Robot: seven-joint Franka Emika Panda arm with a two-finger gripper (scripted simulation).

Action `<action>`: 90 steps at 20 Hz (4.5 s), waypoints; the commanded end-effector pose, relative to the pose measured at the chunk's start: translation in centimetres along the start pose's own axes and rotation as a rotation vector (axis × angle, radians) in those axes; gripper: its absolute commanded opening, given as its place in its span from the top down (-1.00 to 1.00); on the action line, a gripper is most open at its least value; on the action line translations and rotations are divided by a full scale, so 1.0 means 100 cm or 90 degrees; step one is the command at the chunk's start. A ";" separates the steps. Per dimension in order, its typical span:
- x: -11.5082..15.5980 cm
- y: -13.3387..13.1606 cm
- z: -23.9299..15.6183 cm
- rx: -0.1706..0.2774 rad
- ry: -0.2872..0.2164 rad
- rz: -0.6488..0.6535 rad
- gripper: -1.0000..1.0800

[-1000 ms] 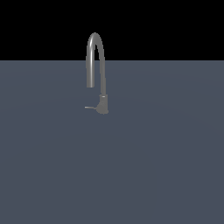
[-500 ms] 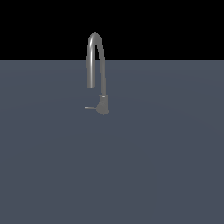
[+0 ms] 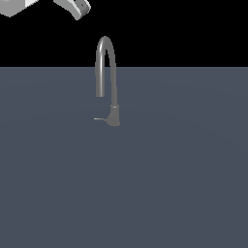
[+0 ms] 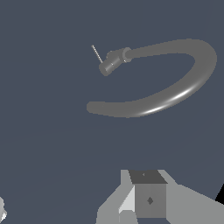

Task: Turn on the faucet by rotating a designated handle.

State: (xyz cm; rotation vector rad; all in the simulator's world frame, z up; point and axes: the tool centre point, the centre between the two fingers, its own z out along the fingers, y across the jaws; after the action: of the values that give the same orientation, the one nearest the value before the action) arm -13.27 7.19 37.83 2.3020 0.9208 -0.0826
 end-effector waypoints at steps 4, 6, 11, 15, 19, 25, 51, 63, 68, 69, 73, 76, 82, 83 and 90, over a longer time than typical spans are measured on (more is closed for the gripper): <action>0.025 -0.008 0.014 -0.076 -0.003 -0.078 1.00; 0.033 -0.011 0.019 -0.102 -0.004 -0.103 1.00; 0.051 -0.019 0.031 -0.163 -0.007 -0.164 1.00; 0.064 -0.025 0.041 -0.208 -0.009 -0.210 1.00; 0.076 -0.031 0.051 -0.252 -0.011 -0.253 1.00; 0.093 -0.040 0.066 -0.316 -0.014 -0.315 1.00; 0.153 -0.072 0.140 -0.587 -0.031 -0.573 1.00; 0.175 -0.082 0.181 -0.714 -0.044 -0.693 1.00; 0.183 -0.084 0.198 -0.766 -0.050 -0.743 1.00; 0.185 -0.085 0.202 -0.777 -0.052 -0.753 1.00; 0.191 -0.086 0.216 -0.818 -0.057 -0.793 1.00; 0.195 -0.086 0.227 -0.850 -0.062 -0.823 1.00; 0.203 -0.084 0.244 -0.900 -0.070 -0.872 1.00; 0.204 -0.084 0.247 -0.907 -0.072 -0.879 1.00; 0.209 -0.082 0.257 -0.939 -0.078 -0.909 1.00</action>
State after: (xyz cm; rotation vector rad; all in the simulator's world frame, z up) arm 1.54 8.90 7.32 0.1114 1.5705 -0.0848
